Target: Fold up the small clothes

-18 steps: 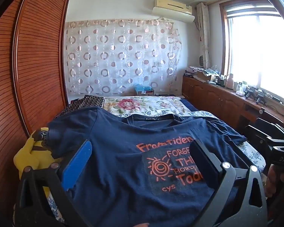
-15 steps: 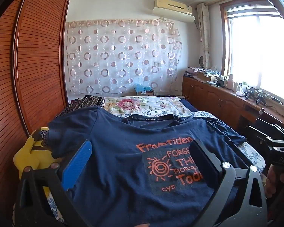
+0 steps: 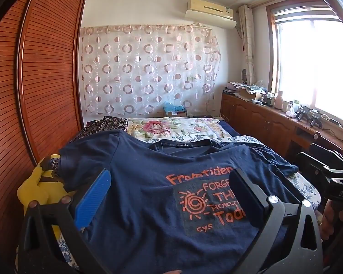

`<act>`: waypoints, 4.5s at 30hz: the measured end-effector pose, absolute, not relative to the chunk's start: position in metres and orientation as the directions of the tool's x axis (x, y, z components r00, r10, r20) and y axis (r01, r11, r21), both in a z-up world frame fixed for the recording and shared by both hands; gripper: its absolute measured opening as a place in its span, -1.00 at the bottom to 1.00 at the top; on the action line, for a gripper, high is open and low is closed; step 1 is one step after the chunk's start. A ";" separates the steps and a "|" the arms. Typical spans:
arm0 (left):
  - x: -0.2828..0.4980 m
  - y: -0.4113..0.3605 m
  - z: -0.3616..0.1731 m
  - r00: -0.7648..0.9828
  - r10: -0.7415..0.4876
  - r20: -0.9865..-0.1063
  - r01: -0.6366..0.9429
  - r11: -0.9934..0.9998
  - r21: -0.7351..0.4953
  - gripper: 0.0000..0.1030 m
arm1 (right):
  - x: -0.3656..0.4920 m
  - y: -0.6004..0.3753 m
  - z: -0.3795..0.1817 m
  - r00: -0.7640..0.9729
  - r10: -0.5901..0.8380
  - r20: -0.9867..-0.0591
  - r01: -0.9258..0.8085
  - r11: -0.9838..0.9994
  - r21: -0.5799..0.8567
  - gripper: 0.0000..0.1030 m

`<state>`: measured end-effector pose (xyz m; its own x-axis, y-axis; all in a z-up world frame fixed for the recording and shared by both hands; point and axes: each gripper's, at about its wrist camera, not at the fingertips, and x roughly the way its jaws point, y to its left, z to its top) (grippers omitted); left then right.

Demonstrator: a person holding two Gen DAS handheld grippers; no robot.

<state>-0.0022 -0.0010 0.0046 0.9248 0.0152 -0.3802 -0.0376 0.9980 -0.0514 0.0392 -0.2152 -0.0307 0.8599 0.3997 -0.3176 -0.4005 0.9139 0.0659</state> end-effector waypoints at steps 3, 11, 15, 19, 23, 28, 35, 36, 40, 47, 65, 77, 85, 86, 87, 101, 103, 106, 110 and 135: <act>-0.003 0.000 0.005 0.925 0.016 -0.379 -0.038 0.998 -0.052 1.00 | 0.039 -0.215 -0.030 0.860 0.400 -0.317 -0.401 0.914 0.065 1.00; -0.006 0.003 0.008 0.928 0.019 -0.372 -0.040 0.998 -0.051 1.00 | 0.037 -0.215 -0.030 0.861 0.400 -0.315 -0.401 0.914 0.065 1.00; -0.006 0.003 0.008 0.928 0.018 -0.371 -0.040 0.998 -0.050 1.00 | 0.037 -0.214 -0.030 0.861 0.400 -0.314 -0.401 0.914 0.064 1.00; -0.006 0.003 0.008 0.928 0.018 -0.371 -0.039 0.998 -0.050 1.00 | 0.037 -0.214 -0.030 0.861 0.400 -0.314 -0.401 0.914 0.065 1.00; -0.006 0.003 0.008 0.928 0.019 -0.371 -0.040 0.998 -0.048 1.00 | 0.037 -0.214 -0.030 0.861 0.400 -0.313 -0.401 0.914 0.065 1.00; -0.006 0.002 0.008 0.928 0.021 -0.371 -0.041 0.998 -0.046 1.00 | 0.037 -0.216 -0.033 0.863 0.399 -0.310 -0.399 0.914 0.066 1.00; -0.007 0.003 0.009 0.929 0.021 -0.370 -0.040 0.998 -0.045 1.00 | 0.036 -0.214 -0.028 0.863 0.400 -0.309 -0.399 0.914 0.067 1.00; -0.007 0.004 0.009 0.929 0.021 -0.369 -0.040 0.998 -0.045 1.00 | 0.036 -0.214 -0.028 0.863 0.399 -0.309 -0.399 0.914 0.067 1.00; -0.007 0.004 0.010 0.930 0.022 -0.368 -0.041 0.998 -0.045 1.00 | 0.036 -0.214 -0.028 0.864 0.399 -0.308 -0.399 0.915 0.067 1.00; -0.008 0.007 0.014 0.932 0.021 -0.363 -0.039 0.998 -0.043 1.00 | 0.036 -0.214 -0.029 0.864 0.400 -0.308 -0.399 0.914 0.067 1.00; -0.011 0.004 0.019 0.935 0.020 -0.355 -0.035 0.999 -0.035 1.00 | 0.035 -0.215 -0.030 0.864 0.400 -0.305 -0.400 0.914 0.067 1.00; -0.012 0.004 0.020 0.934 0.020 -0.356 -0.034 0.999 -0.035 1.00 | 0.036 -0.217 -0.032 0.864 0.401 -0.304 -0.400 0.914 0.068 1.00; 0.004 0.015 0.011 0.920 0.032 -0.390 -0.052 0.998 -0.042 1.00 | 0.037 -0.206 -0.027 0.871 0.375 -0.317 -0.385 0.922 0.033 1.00; 0.007 0.015 0.005 0.918 0.037 -0.395 -0.058 0.997 -0.043 1.00 | 0.038 -0.204 -0.028 0.869 0.376 -0.322 -0.386 0.922 0.033 1.00; 0.010 0.017 0.002 0.915 0.039 -0.401 -0.062 0.997 -0.045 1.00 | 0.038 -0.196 -0.025 0.866 0.378 -0.327 -0.390 0.920 0.031 1.00; 0.032 0.097 -0.028 0.883 0.044 -0.468 -0.076 0.996 -0.050 1.00 | 0.087 -0.171 -0.063 0.797 0.440 -0.414 -0.481 0.877 0.007 1.00; 0.036 0.112 -0.034 0.870 0.066 -0.489 -0.100 0.994 -0.043 1.00 | 0.093 -0.164 -0.072 0.785 0.444 -0.431 -0.491 0.871 0.002 1.00; 0.041 0.132 -0.040 0.855 0.104 -0.509 -0.132 0.991 -0.020 1.00 | 0.102 -0.159 -0.086 0.767 0.449 -0.458 -0.505 0.863 0.001 1.00; 0.050 0.159 -0.046 0.825 0.154 -0.543 -0.173 0.985 0.018 1.00 | 0.111 -0.151 -0.100 0.735 0.468 -0.490 -0.525 0.851 0.025 1.00; 0.149 0.268 -0.080 0.646 0.020 -0.763 -0.270 0.941 -0.204 -0.04 | 0.114 -0.090 -0.100 0.615 0.577 -0.537 -0.668 0.744 0.034 1.00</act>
<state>0.1494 0.2679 -0.0798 0.6463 0.0197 -0.7628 -0.2700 0.9409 -0.2045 0.1139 -0.0898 -0.1000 0.6154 0.5768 -0.5372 -0.6676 0.7437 0.0337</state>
